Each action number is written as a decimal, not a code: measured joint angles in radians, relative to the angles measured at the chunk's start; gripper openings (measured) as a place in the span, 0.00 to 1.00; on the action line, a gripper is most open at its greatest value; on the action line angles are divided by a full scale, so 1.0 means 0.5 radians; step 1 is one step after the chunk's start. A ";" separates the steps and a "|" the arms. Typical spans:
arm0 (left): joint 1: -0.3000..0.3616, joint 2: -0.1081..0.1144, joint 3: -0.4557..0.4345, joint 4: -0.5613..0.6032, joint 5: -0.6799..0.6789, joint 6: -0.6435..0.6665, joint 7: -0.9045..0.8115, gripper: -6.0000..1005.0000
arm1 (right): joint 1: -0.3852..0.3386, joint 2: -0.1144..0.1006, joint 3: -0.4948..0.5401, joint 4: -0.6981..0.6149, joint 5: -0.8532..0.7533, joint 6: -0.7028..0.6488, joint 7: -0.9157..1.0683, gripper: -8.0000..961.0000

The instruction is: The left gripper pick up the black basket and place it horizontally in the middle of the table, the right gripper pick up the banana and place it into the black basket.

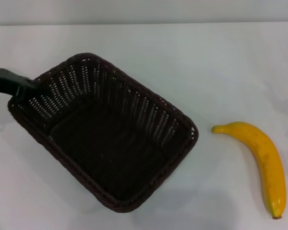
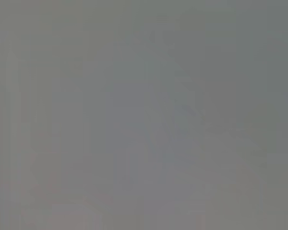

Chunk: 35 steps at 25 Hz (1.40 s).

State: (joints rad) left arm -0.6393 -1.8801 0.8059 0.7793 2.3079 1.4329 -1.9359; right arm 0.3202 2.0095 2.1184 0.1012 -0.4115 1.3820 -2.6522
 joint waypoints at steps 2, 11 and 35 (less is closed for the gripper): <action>0.028 -0.029 -0.015 0.045 -0.059 0.001 -0.001 0.18 | 0.000 0.000 0.000 0.001 0.001 0.000 0.000 0.91; 0.097 -0.147 -0.007 0.376 -0.260 0.059 -0.440 0.18 | 0.002 -0.001 0.004 0.028 0.006 0.010 0.003 0.91; 0.530 -0.402 0.486 1.178 -0.096 -0.162 -2.007 0.18 | 0.010 -0.212 0.021 0.339 0.014 -0.221 0.078 0.91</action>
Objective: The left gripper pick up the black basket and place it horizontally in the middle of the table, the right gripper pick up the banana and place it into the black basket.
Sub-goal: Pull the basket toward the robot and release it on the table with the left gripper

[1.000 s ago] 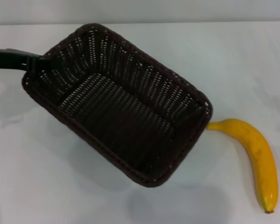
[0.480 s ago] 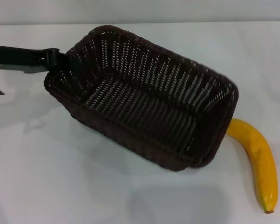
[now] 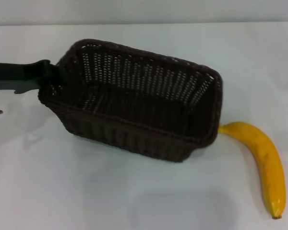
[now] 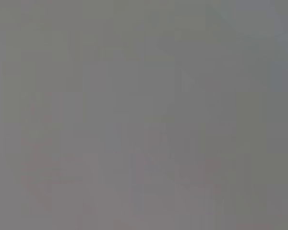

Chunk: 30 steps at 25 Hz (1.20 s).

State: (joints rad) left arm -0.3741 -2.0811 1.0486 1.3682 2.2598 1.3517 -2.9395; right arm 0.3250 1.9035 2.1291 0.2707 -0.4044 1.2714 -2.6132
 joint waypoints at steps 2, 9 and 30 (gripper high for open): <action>0.082 -0.001 0.085 0.082 0.003 -0.096 -0.082 0.18 | 0.007 -0.015 0.000 0.024 -0.007 -0.050 -0.004 0.91; 0.198 -0.013 0.212 0.105 -0.066 -0.237 -0.142 0.18 | 0.061 -0.053 -0.006 0.037 -0.013 -0.131 -0.011 0.91; 0.171 0.034 0.109 0.003 -0.146 0.022 -0.002 0.33 | 0.000 -0.016 -0.003 0.051 0.001 -0.122 -0.013 0.91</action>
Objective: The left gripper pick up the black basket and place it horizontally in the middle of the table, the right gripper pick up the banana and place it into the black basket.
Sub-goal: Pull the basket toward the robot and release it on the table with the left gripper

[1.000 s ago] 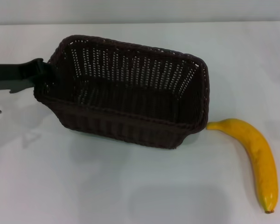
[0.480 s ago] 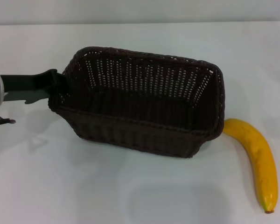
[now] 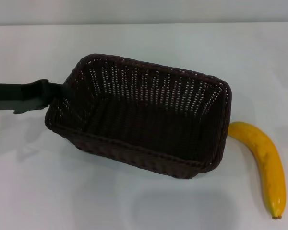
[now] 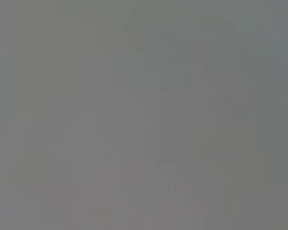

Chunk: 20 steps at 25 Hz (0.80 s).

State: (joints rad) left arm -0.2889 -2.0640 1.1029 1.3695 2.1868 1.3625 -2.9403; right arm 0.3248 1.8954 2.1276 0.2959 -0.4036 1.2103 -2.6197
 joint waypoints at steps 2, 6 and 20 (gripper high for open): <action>-0.012 0.018 -0.019 -0.012 0.000 0.051 0.004 0.40 | -0.004 0.009 0.000 0.000 0.000 0.000 0.002 0.91; -0.067 0.054 -0.033 -0.068 0.000 0.149 0.011 0.52 | -0.019 0.021 0.000 0.005 0.001 0.004 0.007 0.91; -0.218 0.100 -0.184 -0.229 -0.110 0.402 0.183 0.77 | -0.053 0.061 0.003 0.007 0.002 0.026 0.015 0.91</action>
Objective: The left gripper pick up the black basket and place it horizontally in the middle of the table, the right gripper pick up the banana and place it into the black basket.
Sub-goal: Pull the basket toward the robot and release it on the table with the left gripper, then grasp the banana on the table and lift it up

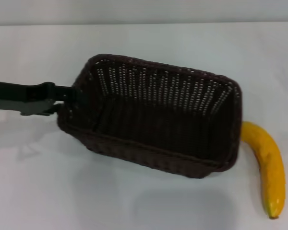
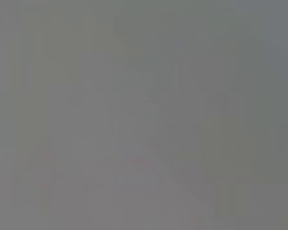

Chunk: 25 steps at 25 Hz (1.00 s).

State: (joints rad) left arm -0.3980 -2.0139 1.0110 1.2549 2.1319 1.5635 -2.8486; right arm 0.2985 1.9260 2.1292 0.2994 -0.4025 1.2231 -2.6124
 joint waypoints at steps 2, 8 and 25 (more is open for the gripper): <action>-0.037 0.004 0.000 -0.069 -0.032 0.038 0.021 0.78 | -0.001 0.006 0.000 0.000 0.000 0.000 0.000 0.91; -0.117 0.019 0.000 -0.167 -0.028 0.156 0.060 0.78 | -0.012 0.019 0.000 -0.001 0.001 0.000 0.000 0.91; -0.035 0.102 -0.742 -0.160 -0.175 0.355 0.816 0.78 | -0.330 -0.208 -0.008 0.438 -0.474 -0.046 0.818 0.91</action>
State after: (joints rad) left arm -0.4153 -1.9629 0.6400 1.1750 2.0446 1.7411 -2.4407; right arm 0.1336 1.8220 2.1250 0.5185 -0.6395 1.2001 -2.2034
